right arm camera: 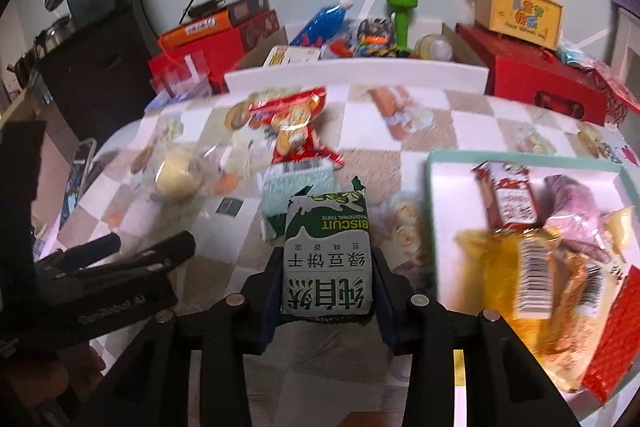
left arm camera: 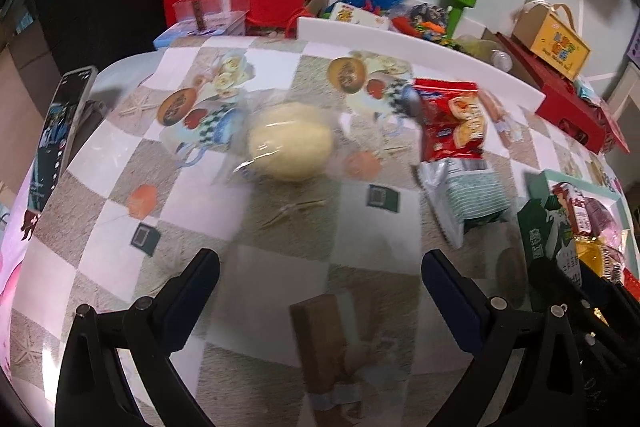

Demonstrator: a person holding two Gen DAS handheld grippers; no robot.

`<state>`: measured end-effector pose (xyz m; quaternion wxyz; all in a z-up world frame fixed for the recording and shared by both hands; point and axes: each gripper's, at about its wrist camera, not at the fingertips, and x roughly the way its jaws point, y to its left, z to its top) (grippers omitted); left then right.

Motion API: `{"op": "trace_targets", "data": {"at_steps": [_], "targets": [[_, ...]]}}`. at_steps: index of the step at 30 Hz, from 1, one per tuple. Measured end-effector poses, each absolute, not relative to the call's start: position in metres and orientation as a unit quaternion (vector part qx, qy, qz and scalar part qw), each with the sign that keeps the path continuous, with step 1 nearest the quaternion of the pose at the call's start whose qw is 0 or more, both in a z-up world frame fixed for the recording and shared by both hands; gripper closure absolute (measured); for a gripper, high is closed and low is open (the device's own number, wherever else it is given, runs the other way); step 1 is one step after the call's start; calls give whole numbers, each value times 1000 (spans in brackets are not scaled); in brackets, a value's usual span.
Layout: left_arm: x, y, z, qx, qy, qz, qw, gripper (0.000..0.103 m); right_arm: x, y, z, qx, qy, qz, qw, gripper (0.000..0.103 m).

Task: Organize snacks
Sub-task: 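Carry the biscuit box over the white tray with the right tool while the left tool grasps the green packet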

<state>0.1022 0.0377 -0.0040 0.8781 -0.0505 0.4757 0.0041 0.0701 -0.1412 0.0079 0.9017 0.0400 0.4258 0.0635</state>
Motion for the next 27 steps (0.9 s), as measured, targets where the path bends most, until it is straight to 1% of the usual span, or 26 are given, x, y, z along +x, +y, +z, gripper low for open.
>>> {"op": "trace_targets", "data": {"at_steps": [6, 10, 14, 17, 23, 24, 25, 27], "targets": [[114, 11, 7, -44, 454, -22, 890, 2, 65, -170, 28, 55, 392, 33, 918, 60], [129, -5, 22, -63, 401, -36, 913, 2, 61, -193, 40, 54, 372, 5, 927, 60], [139, -26, 12, -62, 410, -57, 908, 2, 61, -216, 46, 52, 364, -29, 930, 60], [145, -43, 3, -53, 406, -64, 910, 2, 60, -235, 45, 72, 364, -49, 927, 60], [152, -72, -20, -28, 439, -76, 895, 3, 58, -251, 40, 90, 372, -62, 922, 60], [153, -73, -22, -28, 443, -75, 893, 15, 58, -252, 40, 91, 373, -61, 921, 60], [153, -72, -24, -31, 447, -71, 891, 38, 58, -252, 39, 91, 374, -60, 921, 60], [151, -71, -23, -34, 445, -69, 892, 39, 58, -252, 38, 91, 375, -59, 921, 60]]}}
